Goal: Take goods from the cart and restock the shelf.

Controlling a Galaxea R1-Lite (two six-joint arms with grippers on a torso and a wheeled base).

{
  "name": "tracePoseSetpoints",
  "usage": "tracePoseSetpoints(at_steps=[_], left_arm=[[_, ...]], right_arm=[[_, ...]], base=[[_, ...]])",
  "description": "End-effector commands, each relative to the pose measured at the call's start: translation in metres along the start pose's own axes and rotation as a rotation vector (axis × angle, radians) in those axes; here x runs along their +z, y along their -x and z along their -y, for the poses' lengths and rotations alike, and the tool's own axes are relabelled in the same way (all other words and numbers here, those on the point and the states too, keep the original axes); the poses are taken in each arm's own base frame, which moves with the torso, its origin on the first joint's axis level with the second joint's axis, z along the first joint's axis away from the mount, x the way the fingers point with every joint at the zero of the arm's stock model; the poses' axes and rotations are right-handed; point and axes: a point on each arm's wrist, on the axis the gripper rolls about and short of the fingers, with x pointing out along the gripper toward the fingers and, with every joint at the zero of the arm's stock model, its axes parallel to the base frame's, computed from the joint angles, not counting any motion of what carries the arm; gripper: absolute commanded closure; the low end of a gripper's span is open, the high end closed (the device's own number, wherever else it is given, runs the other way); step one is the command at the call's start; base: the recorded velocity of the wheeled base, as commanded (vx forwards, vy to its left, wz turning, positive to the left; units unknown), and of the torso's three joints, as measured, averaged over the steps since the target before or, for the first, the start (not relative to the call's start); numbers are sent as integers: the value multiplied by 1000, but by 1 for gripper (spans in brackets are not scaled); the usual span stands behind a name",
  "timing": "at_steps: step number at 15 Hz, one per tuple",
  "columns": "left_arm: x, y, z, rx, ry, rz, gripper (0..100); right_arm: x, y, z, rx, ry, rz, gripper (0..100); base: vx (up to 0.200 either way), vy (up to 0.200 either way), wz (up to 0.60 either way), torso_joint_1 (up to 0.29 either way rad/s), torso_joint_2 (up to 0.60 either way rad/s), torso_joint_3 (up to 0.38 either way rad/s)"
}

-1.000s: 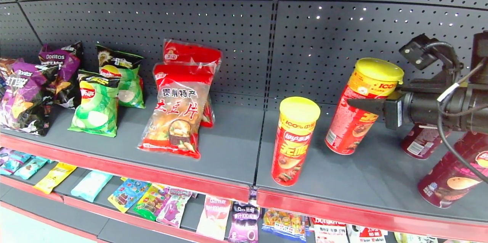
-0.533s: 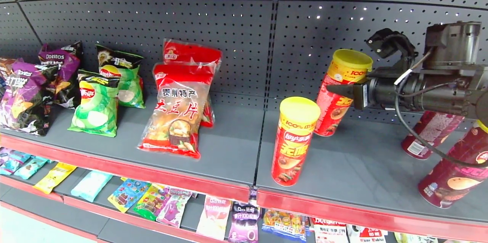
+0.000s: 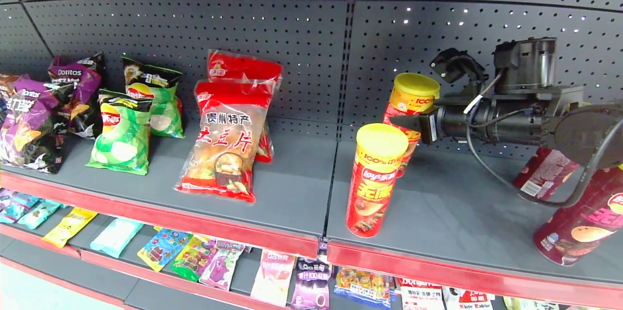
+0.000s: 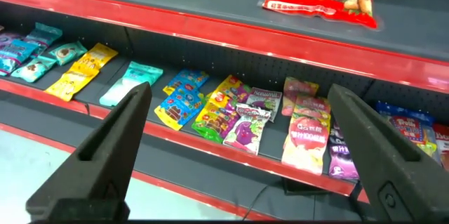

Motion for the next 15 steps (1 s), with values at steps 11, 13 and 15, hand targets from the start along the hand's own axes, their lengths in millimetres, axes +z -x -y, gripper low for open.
tracePoseSetpoints(at_steps=[11,13,15], left_arm=[[0,0,0,0,0,-2,0],[0,0,0,0,0,-2,0],[0,0,0,0,0,-3,0]], right_arm=[[-10,-33,-2,41,6,-37,100],[-12,-38,-1,38,8,-23,100],[-12,-40,-1,37,8,-20,100]], base=[[0,0,0,0,0,0],[0,0,0,0,0,0],[0,0,0,0,0,0]])
